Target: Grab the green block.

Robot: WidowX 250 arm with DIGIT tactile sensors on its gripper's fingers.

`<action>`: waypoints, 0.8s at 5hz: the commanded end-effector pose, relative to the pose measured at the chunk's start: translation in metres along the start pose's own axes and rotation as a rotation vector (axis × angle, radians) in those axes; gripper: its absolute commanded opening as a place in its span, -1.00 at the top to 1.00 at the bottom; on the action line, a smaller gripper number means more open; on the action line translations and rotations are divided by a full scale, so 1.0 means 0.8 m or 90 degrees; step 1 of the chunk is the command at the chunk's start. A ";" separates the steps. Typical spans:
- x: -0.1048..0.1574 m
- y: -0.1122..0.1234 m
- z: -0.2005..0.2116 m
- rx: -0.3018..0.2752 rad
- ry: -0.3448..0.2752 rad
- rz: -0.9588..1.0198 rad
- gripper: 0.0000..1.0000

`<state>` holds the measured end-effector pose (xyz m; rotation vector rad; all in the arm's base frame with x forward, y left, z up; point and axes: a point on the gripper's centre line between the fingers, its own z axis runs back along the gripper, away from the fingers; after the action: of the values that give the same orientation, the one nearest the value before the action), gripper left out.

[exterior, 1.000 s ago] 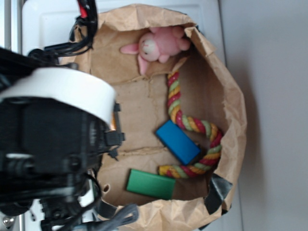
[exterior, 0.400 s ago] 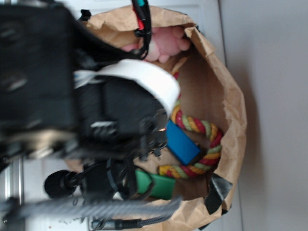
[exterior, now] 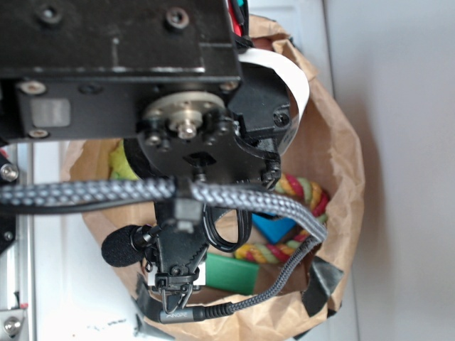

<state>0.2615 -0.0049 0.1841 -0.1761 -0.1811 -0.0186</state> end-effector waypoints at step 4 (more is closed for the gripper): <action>0.008 0.006 -0.039 0.065 -0.044 -0.049 -1.00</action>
<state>0.2698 -0.0028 0.1431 -0.0720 -0.2224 -0.0680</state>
